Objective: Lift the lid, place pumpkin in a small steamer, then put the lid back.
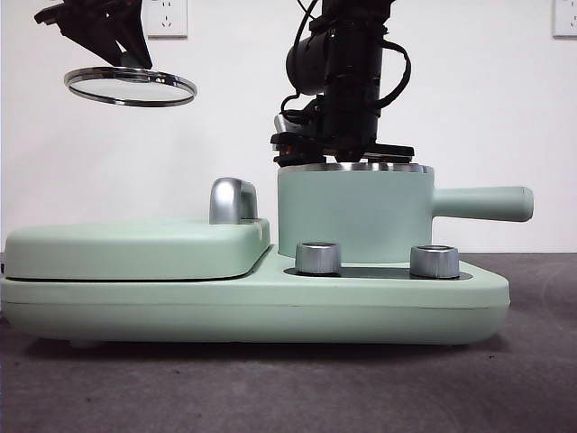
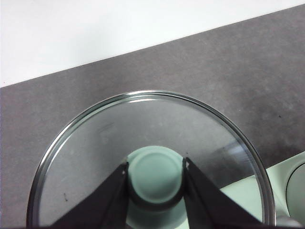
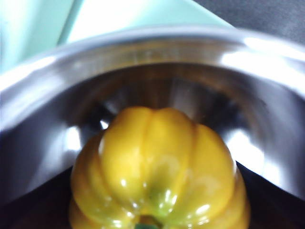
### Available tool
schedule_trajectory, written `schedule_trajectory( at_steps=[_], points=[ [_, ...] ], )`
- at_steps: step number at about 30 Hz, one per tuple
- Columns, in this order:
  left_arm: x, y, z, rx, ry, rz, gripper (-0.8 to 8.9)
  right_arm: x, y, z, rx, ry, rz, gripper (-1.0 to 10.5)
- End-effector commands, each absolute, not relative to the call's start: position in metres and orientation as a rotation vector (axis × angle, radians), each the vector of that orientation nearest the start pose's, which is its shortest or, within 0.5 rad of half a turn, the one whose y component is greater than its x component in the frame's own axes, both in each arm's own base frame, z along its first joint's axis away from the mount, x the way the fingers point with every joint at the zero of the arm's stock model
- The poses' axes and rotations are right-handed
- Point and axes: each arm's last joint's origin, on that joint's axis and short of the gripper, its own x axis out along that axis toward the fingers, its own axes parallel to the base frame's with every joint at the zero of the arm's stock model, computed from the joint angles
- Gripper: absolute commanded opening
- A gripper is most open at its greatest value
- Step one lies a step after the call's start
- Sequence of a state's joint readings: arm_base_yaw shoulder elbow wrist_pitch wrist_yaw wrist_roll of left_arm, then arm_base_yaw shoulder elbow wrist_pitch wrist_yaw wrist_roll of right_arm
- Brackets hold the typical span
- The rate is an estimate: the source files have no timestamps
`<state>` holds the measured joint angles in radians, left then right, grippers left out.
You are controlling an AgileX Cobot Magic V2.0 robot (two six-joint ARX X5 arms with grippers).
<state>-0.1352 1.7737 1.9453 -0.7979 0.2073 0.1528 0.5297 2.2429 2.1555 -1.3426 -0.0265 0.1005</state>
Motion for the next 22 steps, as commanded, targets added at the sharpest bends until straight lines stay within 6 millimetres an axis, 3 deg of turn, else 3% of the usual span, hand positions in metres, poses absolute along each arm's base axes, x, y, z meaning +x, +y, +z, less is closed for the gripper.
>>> schedule_trajectory(
  at_steps=[1,7,14,22],
  points=[
    [0.381,-0.059,0.417,0.118,0.551,-0.38,0.15,0.384,0.228,0.243,-0.313,1.496,0.381,3.2],
    [0.381,-0.059,0.417,0.118,0.551,-0.38,0.15,0.384,0.228,0.243,-0.314,1.496,0.38,4.7],
    [0.381,-0.059,0.417,0.116,0.55,-0.38,0.15,0.384,0.228,0.246,-0.311,1.488,0.381,5.0],
    [0.38,-0.06,0.417,0.097,0.55,-0.42,0.15,0.382,0.227,0.275,-0.283,1.401,0.397,5.0]
  ],
)
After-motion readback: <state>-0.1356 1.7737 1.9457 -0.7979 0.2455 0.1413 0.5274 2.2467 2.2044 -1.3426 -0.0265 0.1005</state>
